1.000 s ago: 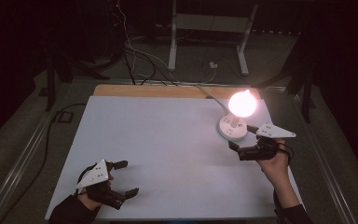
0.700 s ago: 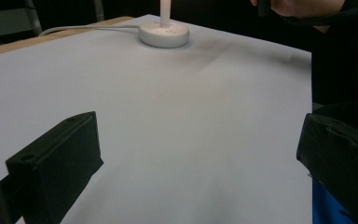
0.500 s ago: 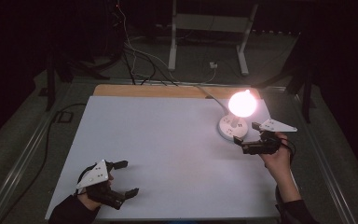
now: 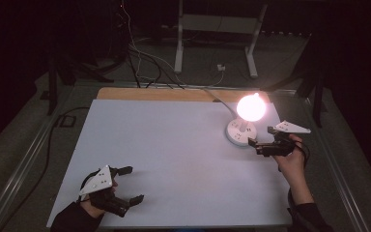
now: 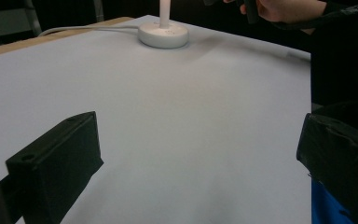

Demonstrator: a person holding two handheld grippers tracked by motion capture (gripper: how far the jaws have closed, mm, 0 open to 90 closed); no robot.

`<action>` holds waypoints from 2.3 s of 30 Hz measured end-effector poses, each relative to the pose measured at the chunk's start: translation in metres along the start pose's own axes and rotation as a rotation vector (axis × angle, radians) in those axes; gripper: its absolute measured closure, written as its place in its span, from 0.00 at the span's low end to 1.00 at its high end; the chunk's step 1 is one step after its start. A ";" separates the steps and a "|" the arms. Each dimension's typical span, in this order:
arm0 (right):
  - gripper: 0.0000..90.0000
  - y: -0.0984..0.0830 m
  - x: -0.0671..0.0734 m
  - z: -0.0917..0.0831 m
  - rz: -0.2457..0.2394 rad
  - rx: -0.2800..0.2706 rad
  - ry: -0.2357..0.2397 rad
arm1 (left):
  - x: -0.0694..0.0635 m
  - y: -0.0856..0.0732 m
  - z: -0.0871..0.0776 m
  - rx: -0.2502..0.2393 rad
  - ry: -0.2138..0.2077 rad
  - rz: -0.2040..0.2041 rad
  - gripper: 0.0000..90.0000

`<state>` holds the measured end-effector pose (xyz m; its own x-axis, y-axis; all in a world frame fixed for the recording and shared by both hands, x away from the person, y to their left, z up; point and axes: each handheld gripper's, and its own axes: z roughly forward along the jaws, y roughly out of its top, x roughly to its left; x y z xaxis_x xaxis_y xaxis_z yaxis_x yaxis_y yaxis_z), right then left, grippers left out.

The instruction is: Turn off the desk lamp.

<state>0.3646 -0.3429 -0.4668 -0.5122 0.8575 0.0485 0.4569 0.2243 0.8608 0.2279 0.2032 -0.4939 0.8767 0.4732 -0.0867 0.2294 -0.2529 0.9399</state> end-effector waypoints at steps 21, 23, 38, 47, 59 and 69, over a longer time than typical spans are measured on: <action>0.56 -0.011 -0.011 0.018 0.127 0.054 -0.109 | 0.000 0.000 0.000 0.004 0.002 -0.004 0.00; 0.63 -0.011 -0.010 0.019 0.129 0.063 -0.105 | 0.000 0.000 0.000 0.005 0.002 -0.002 0.00; 1.00 -0.013 -0.010 0.034 0.088 0.127 -0.144 | 0.000 0.000 0.001 0.003 0.002 -0.008 0.00; 1.00 -0.011 -0.007 0.041 0.101 0.104 -0.139 | 0.000 0.000 0.000 0.005 0.005 -0.003 0.00; 1.00 -0.013 -0.005 0.047 0.089 0.105 -0.150 | 0.000 0.000 0.000 0.004 0.004 -0.004 0.00; 1.00 -0.015 -0.004 0.050 0.065 0.106 -0.162 | 0.000 0.000 0.000 0.009 0.003 -0.004 0.00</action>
<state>0.3963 -0.3261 -0.5056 -0.3589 0.9333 0.0126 0.5633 0.2059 0.8002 0.2279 0.2027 -0.4942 0.8743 0.4770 -0.0893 0.2365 -0.2582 0.9367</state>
